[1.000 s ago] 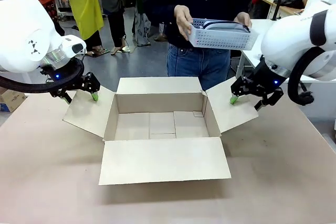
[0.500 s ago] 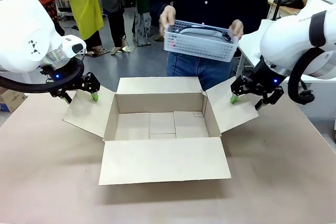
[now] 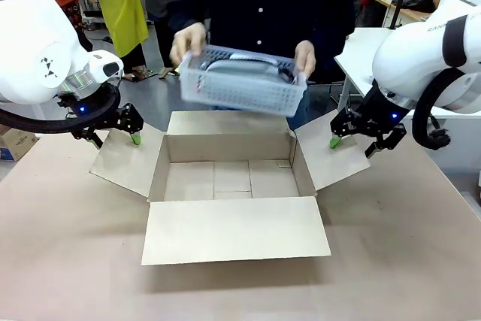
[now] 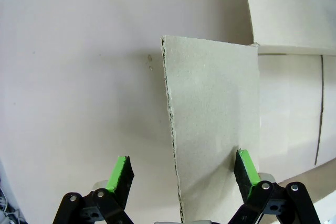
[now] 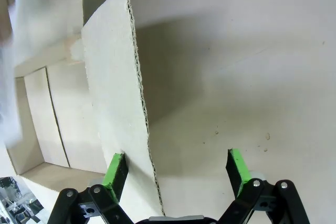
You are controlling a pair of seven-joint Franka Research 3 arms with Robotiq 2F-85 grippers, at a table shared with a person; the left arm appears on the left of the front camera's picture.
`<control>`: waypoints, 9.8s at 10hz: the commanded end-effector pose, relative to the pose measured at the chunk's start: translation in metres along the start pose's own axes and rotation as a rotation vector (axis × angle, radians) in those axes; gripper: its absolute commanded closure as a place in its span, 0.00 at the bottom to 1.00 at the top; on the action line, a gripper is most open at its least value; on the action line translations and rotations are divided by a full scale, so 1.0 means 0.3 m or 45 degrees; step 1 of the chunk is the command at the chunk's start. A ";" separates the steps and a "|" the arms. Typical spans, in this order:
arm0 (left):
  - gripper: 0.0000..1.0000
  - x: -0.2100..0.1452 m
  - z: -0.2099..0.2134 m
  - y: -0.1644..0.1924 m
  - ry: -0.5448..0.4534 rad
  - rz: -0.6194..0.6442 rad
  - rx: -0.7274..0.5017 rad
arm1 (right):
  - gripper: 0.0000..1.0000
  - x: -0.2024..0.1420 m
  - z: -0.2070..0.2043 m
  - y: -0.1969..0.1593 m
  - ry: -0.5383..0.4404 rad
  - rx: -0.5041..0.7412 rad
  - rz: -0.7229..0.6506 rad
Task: Pack the gift set into the box.
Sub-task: Lift both hands away from the flaps of the Package Box, then press and hold the closed box until the human finishes sealing it.
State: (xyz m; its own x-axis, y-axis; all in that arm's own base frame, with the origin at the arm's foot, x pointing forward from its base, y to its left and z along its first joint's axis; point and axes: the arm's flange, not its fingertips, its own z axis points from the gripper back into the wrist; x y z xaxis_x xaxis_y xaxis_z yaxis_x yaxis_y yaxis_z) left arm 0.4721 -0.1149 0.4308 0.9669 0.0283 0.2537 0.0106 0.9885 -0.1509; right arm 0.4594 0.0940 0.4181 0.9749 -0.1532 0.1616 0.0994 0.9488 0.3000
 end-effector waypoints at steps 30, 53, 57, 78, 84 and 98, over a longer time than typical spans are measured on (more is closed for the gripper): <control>0.00 -0.270 0.195 0.919 -0.149 0.109 -1.427 | 0.00 -0.291 0.473 -0.813 0.018 1.221 -0.444; 0.00 -0.270 0.195 0.919 -0.149 0.109 -1.427 | 0.00 -0.291 0.473 -0.813 0.018 1.221 -0.444; 0.00 -0.270 0.195 0.919 -0.149 0.109 -1.427 | 0.00 -0.291 0.473 -0.813 0.018 1.221 -0.444; 0.00 -0.028 -0.114 -0.014 -1.138 -1.881 -1.579 | 0.00 -0.072 -0.264 0.311 -0.395 1.259 1.667; 0.00 0.005 -0.233 -0.090 -1.091 -1.602 -1.328 | 0.00 -0.030 -0.365 0.317 -0.514 1.242 1.985; 0.00 0.003 -0.453 -0.131 -0.893 -1.766 -1.214 | 0.00 0.017 -0.507 0.251 -0.599 1.185 1.817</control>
State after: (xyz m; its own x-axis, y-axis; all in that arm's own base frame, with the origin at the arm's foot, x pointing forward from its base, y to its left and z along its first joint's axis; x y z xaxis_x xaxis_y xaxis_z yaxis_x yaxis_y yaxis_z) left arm 0.5106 -0.1718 0.3119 -0.1402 -0.3654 0.9202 0.9897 -0.0231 0.1416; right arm 0.5040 0.2090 0.3017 0.0389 0.3679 0.9290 -0.9977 -0.0374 0.0566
